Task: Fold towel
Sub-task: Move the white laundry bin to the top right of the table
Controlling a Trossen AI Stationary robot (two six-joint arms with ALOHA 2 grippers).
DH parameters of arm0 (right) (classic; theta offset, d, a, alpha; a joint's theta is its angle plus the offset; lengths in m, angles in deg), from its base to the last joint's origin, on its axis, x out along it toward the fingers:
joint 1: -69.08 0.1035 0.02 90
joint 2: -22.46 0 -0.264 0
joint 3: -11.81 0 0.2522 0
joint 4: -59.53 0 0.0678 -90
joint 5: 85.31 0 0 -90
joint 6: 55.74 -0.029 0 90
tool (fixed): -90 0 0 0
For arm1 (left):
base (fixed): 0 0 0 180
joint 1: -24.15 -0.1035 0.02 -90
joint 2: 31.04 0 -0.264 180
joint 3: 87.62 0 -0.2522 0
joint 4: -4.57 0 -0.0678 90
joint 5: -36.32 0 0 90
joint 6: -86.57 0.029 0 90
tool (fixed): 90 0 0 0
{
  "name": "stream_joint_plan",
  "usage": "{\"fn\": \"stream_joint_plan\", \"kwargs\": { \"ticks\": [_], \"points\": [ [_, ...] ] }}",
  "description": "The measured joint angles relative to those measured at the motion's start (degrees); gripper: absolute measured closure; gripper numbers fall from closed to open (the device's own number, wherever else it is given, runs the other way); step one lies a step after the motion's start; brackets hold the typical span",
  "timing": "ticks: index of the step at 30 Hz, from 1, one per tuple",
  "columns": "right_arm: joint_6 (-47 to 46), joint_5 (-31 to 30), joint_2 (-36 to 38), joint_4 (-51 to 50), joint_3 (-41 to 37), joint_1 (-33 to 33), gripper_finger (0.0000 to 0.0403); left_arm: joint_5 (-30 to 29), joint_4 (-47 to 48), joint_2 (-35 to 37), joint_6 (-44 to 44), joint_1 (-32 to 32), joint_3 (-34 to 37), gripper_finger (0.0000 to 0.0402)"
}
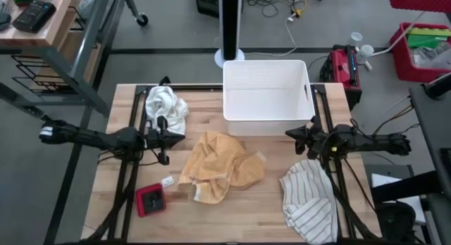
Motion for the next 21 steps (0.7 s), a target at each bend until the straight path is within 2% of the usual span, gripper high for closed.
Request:
{"fn": "stream_joint_plan", "kwargs": {
  "ticks": [9, 11, 15, 21],
  "points": [
    [-2.5, 0.3, 0.0, -0.5, 0.0, 0.0, 0.0403, 0.0, 0.0, -1.3, -0.1, 0.0, 0.0, 0.0402],
    [-12.7, 2.0, -0.2, -1.4, 0.0, 0.0, 0.0403, 0.0, -0.6, -1.3, -0.1, 0.0, 0.0, 0.0401],
    [-40.4, 3.2, -0.3, -1.2, 0.0, 0.0, 0.0403, 0.0, -2.2, -1.3, -1.4, 0.0, 0.0, 0.0402],
    [-67.9, 0.4, -0.3, 4.4, 0.8, 0.0, 0.0403, 0.0, -5.2, -1.3, -6.3, 0.0, 0.0, 0.0401]
  ]
}}
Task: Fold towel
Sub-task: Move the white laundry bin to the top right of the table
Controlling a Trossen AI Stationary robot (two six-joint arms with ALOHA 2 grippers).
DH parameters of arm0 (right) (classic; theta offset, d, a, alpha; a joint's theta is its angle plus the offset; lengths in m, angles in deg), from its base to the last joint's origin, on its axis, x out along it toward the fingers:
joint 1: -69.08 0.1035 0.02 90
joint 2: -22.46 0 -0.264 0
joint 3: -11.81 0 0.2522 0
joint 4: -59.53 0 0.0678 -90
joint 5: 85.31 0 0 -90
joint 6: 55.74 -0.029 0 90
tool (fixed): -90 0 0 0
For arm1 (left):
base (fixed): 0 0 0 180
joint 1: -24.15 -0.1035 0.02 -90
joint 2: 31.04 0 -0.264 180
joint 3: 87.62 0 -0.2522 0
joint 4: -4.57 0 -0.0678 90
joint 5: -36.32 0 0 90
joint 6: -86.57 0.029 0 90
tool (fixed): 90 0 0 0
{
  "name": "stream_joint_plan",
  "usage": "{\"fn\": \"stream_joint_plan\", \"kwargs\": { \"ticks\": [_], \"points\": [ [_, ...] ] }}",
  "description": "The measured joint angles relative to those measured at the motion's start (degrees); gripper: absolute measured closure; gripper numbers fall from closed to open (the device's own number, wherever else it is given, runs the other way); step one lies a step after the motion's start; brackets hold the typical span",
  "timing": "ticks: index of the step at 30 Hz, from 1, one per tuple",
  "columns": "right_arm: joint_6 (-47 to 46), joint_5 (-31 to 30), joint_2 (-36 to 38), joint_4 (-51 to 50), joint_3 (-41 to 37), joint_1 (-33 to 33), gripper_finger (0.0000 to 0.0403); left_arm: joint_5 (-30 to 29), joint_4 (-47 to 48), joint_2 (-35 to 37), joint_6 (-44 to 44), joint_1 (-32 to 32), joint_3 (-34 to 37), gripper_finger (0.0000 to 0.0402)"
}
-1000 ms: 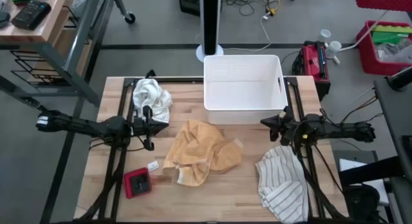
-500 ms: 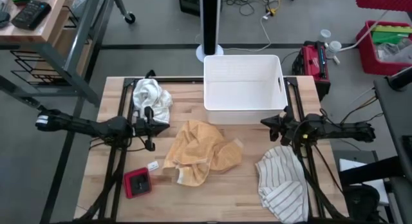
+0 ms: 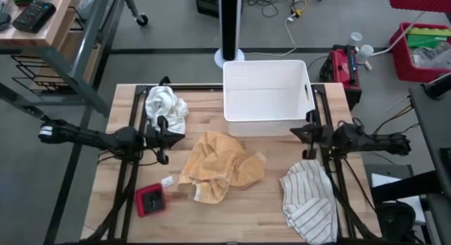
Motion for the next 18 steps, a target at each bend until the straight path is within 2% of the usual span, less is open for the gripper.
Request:
{"fn": "stream_joint_plan", "kwargs": {
  "ticks": [6, 13, 18],
  "points": [
    [-8.9, 9.8, -0.1, 1.8, -0.2, 0.0, 0.0403, 0.0, -2.7, 0.1, -0.1, 0.0, 0.0, 0.0402],
    [-15.8, 11.8, -0.4, 2.2, -0.6, 0.0, 0.0403, -0.1, -3.4, -0.5, -7.6, 0.0, 0.0, 0.0401],
    [-18.0, 12.4, -0.6, -2.5, -1.2, 0.0, 0.0403, -0.3, -3.8, -1.0, -7.5, 0.0, 0.0, 0.0402]
  ]
}}
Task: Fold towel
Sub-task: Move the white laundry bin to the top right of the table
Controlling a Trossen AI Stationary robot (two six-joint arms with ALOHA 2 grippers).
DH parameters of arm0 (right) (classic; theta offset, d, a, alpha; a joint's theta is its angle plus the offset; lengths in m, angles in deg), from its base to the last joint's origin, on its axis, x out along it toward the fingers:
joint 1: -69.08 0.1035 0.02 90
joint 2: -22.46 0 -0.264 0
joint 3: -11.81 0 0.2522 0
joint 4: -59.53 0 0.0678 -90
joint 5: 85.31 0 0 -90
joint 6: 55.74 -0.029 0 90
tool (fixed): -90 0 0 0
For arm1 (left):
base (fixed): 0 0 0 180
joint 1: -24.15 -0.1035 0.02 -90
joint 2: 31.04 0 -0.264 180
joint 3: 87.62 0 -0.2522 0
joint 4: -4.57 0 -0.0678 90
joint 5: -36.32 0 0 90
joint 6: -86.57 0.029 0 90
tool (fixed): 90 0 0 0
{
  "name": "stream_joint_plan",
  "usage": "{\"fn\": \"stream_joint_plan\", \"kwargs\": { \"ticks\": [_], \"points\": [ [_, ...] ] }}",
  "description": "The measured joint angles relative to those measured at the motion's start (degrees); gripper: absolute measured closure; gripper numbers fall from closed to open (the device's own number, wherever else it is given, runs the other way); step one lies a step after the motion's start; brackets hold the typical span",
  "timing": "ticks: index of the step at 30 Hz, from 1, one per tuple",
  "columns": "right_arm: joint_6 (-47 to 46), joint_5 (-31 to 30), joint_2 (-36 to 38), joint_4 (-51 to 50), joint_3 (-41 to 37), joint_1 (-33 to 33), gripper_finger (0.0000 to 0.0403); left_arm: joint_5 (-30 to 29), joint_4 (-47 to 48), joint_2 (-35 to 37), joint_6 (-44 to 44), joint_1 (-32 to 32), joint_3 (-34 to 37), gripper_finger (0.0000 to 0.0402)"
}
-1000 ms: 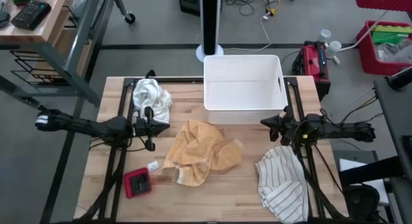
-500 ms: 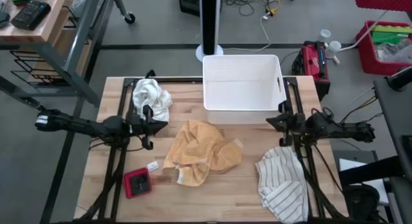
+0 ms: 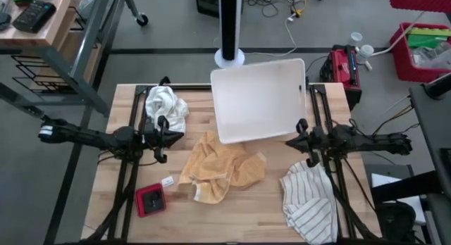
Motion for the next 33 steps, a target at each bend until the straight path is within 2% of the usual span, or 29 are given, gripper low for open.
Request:
{"fn": "stream_joint_plan", "kwargs": {
  "ticks": [8, 15, 19, 22, 27, 31, 33],
  "points": [
    [-0.4, -2.3, 0.3, 0.1, 0.3, 0.0, 0.0403, -0.1, -0.8, 0.0, 0.0, 0.0, 0.0, 0.0402],
    [2.0, -4.0, -0.5, -1.3, 4.4, 0.0, 0.0403, -0.2, -0.9, -0.1, -0.2, 0.0, 0.0, 0.0401],
    [3.4, -6.1, -0.8, -7.4, 9.2, 0.0, 0.0403, -0.2, -0.9, -0.1, -0.2, 0.0, 0.0, 0.0402],
    [4.8, -8.0, -1.1, -16.6, 13.8, 0.0, 0.0403, -0.5, -1.1, -0.1, 0.5, 0.0, 0.0, 0.0402],
    [3.4, -17.1, -3.9, -31.3, 21.4, 0.0, 0.0403, -10.0, -2.6, -0.5, 0.6, 0.0, 0.0, 0.0401],
    [2.2, -22.8, -6.8, -38.3, 27.1, 0.0, 0.0403, -18.9, -6.1, -1.8, -1.0, 0.0, 0.0, 0.0402],
    [1.5, -24.9, -8.5, -40.9, 29.3, 0.0, 0.0403, -20.9, -8.7, -2.8, -1.3, 0.0, -0.2, 0.0401]
  ]
}}
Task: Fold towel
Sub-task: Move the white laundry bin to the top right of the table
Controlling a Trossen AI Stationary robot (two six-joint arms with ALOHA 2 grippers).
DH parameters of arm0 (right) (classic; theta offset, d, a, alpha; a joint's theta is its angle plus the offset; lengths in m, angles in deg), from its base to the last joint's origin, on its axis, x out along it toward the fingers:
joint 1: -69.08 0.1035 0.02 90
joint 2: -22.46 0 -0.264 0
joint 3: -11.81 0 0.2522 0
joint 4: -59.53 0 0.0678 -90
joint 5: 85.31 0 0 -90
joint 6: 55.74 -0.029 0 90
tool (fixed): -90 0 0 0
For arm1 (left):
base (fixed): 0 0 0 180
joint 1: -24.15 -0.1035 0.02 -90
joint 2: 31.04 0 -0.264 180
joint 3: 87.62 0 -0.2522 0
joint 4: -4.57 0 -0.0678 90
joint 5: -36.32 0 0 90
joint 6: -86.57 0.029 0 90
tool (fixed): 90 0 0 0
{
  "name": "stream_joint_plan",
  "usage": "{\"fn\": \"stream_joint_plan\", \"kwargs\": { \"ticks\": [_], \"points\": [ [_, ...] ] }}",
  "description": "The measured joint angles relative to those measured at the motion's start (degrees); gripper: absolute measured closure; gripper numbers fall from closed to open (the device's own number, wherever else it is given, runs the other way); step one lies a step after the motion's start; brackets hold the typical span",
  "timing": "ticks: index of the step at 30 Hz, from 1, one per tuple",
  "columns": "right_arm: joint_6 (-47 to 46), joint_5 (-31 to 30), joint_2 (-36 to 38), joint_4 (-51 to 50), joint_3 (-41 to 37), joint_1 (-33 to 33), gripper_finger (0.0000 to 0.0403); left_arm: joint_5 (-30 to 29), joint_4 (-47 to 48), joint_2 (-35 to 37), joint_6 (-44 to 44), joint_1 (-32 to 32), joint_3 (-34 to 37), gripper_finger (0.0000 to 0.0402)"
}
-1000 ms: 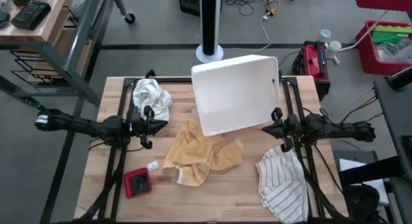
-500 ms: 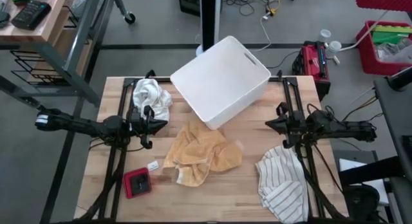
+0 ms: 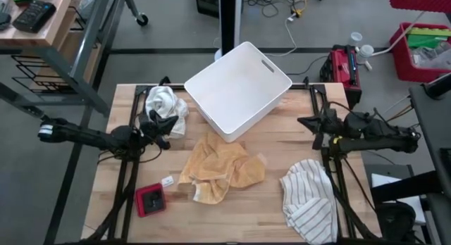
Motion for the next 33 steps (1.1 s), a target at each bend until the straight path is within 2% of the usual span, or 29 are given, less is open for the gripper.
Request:
{"fn": "stream_joint_plan", "kwargs": {
  "ticks": [3, 6, 11, 15, 22, 26, 30, 33],
  "points": [
    [-0.8, -1.3, -2.1, -2.3, 2.5, 0.0, 0.0403, 0.1, 0.6, -2.3, 0.6, 0.0, -3.7, 0.0401],
    [-0.7, -1.3, -4.0, -2.8, 3.6, 0.0, 0.0403, 0.3, 5.9, -5.9, 2.1, 0.0, -9.9, 0.0402],
    [3.2, -1.3, -6.3, -2.2, 4.5, 0.0, 0.0403, 0.6, 22.6, -12.9, 5.8, 0.0, -22.2, 0.0402],
    [2.3, -1.3, -7.8, -1.7, 4.9, 0.0, 0.0403, 0.6, 35.4, -17.8, 6.5, 0.1, -30.5, 0.0402],
    [2.3, -1.3, -10.0, -1.7, 5.2, 0.0, 0.0403, 0.6, 42.3, -25.9, 12.9, 0.1, -42.2, 0.0401],
    [-1.1, -1.3, -11.0, -1.8, 5.2, 0.0, 0.0403, -0.5, 46.6, -30.2, 15.1, 0.1, -48.1, 0.0402],
    [-3.6, -1.3, -11.3, -1.8, 5.2, 0.0, 0.0403, 1.7, 60.1, -35.6, 19.9, 0.0, -55.6, 0.0394],
    [-4.4, -1.3, -11.3, -1.8, 5.2, 0.0, 0.0403, 2.8, 72.3, -39.8, 22.5, 0.1, -61.7, 0.0367]
  ]
}}
